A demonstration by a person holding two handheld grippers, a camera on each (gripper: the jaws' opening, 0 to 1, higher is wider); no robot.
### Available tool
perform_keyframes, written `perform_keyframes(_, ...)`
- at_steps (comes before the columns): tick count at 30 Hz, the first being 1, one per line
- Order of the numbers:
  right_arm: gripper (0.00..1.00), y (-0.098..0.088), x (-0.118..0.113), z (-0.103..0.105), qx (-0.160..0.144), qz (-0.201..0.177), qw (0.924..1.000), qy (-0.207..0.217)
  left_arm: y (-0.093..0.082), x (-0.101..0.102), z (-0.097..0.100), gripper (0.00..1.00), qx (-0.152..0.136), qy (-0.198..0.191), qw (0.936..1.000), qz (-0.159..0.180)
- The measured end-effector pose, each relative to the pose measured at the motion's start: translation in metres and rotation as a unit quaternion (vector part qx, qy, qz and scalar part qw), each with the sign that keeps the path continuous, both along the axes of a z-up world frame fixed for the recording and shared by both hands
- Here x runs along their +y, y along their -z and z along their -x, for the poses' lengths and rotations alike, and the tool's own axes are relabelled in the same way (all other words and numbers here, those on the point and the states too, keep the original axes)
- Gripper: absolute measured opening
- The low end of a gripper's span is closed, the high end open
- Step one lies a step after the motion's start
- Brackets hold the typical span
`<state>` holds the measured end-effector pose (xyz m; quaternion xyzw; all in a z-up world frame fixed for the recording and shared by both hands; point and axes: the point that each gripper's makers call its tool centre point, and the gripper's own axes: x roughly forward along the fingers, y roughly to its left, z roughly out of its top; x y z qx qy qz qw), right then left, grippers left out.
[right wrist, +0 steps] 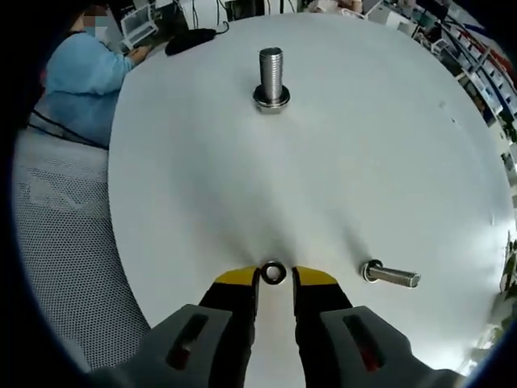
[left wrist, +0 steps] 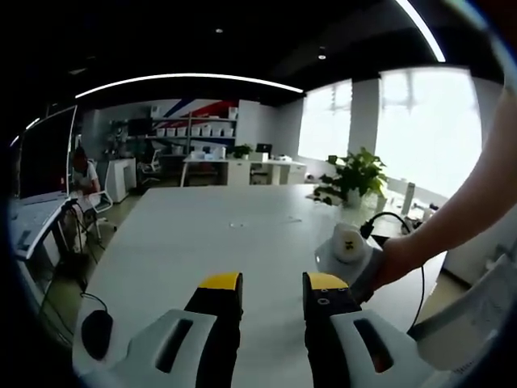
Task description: Place the washer onto the threaded stud by aligning its center hole with the stud, sliding it down to the base, and recovering from edge contact or off-axis alignment until the washer reaches the visible bottom stop.
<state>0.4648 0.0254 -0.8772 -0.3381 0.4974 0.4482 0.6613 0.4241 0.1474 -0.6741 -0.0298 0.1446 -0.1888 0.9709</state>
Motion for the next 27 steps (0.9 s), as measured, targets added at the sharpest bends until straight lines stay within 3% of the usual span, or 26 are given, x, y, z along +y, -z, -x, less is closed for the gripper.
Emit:
perform_keyframes(8, 0.15, -0.0002, 0.0006, 0.0045, -0.001, 0.011, 0.9995, -0.029, -0.0004, 0.0002, -0.0001, 0.28, -0.001, 0.000, 1.0000, 0.000)
perform_keyframes(27, 0.14, 0.0006, 0.0003, 0.0040, 0.001, 0.019, 0.9996, -0.022, 0.0004, -0.0014, -0.0011, 0.27, 0.001, 0.002, 1.0000, 0.004)
